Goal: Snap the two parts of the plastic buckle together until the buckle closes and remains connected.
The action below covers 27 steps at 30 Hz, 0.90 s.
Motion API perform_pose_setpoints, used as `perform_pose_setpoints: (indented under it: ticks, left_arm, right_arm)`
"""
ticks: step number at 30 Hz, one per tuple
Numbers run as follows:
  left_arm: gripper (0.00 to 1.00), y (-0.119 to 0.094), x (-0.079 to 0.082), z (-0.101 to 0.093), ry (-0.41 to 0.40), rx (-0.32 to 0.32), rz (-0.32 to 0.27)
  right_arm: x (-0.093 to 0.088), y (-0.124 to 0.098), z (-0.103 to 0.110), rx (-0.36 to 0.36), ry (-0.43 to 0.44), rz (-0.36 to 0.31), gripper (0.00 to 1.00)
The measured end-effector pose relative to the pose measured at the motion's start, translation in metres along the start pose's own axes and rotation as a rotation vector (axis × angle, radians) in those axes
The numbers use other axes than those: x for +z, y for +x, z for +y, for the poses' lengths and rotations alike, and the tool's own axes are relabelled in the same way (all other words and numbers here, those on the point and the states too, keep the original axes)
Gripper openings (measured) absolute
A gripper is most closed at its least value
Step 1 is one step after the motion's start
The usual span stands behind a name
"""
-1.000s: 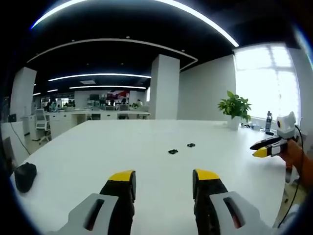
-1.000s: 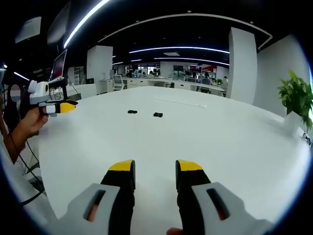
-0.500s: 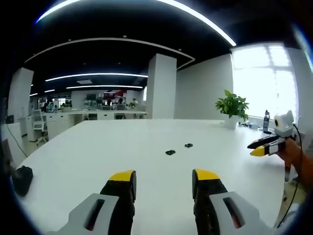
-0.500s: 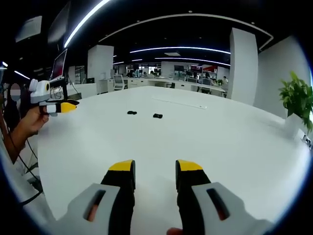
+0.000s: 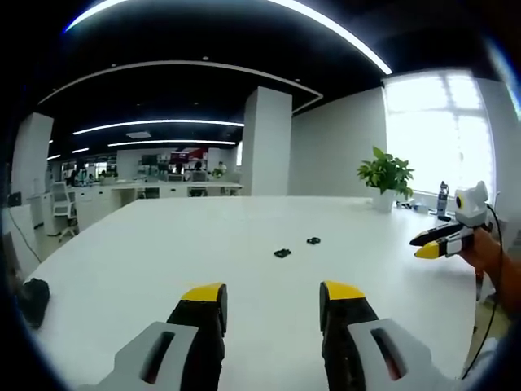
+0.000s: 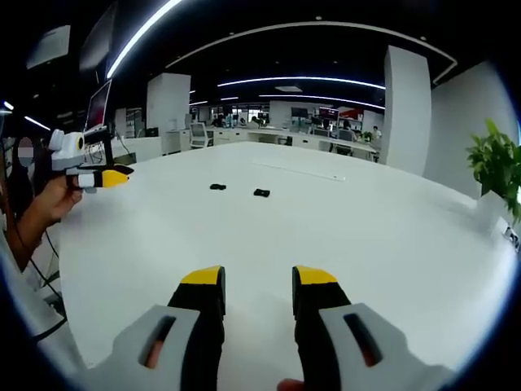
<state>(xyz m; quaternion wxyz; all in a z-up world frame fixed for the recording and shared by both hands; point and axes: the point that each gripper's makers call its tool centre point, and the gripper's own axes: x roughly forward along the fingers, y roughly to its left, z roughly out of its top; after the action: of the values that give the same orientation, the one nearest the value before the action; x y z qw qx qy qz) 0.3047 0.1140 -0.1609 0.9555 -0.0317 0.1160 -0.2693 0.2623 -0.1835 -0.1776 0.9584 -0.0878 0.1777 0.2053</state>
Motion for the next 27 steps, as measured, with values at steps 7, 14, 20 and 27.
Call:
perform_pose_setpoints:
  ticks: [7,14,20,27]
  left_arm:
    - [0.45,0.006,0.004,-0.003,0.015,-0.010,0.008]
    - [0.45,0.012,0.014,-0.001,0.038,-0.012,-0.002]
    - [0.45,0.018,0.018,0.004,0.051,-0.022,0.009]
    - [0.45,0.027,0.015,0.006,0.034,-0.040,0.022]
  right_arm:
    - [0.003,0.008,-0.003,0.011,-0.015,0.003,0.33]
    - [0.006,0.016,-0.005,0.020,-0.027,0.006,0.32]
    - [0.009,0.024,-0.002,0.040,-0.048,0.015,0.32]
    - [0.014,0.031,-0.003,0.047,-0.062,0.016,0.30]
